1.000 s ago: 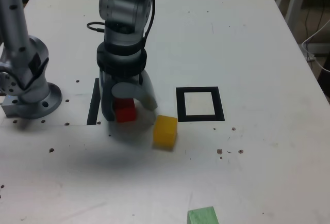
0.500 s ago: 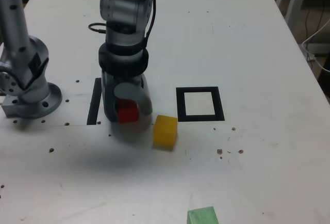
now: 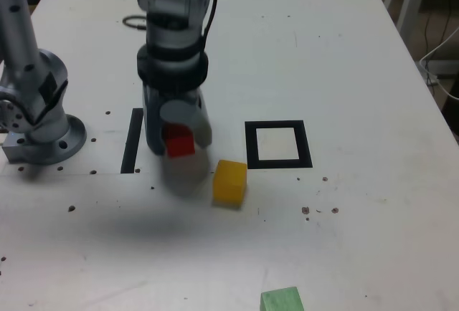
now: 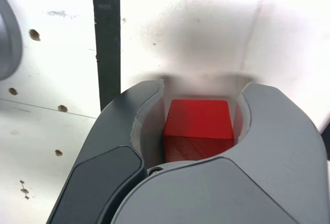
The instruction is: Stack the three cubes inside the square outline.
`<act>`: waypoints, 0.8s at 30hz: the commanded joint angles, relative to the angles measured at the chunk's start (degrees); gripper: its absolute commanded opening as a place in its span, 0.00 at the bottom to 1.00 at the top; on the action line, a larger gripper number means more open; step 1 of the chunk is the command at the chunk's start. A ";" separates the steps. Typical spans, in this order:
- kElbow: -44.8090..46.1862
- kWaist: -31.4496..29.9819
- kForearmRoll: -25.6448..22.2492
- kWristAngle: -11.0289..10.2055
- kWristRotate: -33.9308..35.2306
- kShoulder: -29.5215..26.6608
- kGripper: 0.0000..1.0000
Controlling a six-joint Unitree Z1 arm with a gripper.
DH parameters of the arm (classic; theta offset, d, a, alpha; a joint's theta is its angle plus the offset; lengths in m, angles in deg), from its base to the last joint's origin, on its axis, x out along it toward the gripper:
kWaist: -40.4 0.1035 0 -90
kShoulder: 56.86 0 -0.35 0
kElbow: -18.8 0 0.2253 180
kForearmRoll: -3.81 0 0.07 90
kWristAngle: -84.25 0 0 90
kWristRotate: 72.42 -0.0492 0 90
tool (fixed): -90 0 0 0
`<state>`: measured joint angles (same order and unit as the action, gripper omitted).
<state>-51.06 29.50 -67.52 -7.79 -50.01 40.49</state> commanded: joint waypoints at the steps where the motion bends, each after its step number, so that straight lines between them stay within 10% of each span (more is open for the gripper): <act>1: -2.23 -0.01 -1.76 -1.27 -0.63 -0.41 0.35; 9: -11.95 3.83 -5.20 -4.92 -7.38 2.38 0.35; 24: -22.03 5.05 -4.91 -4.94 -12.50 10.83 0.29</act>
<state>-72.05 34.54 -72.53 -12.88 -62.33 49.89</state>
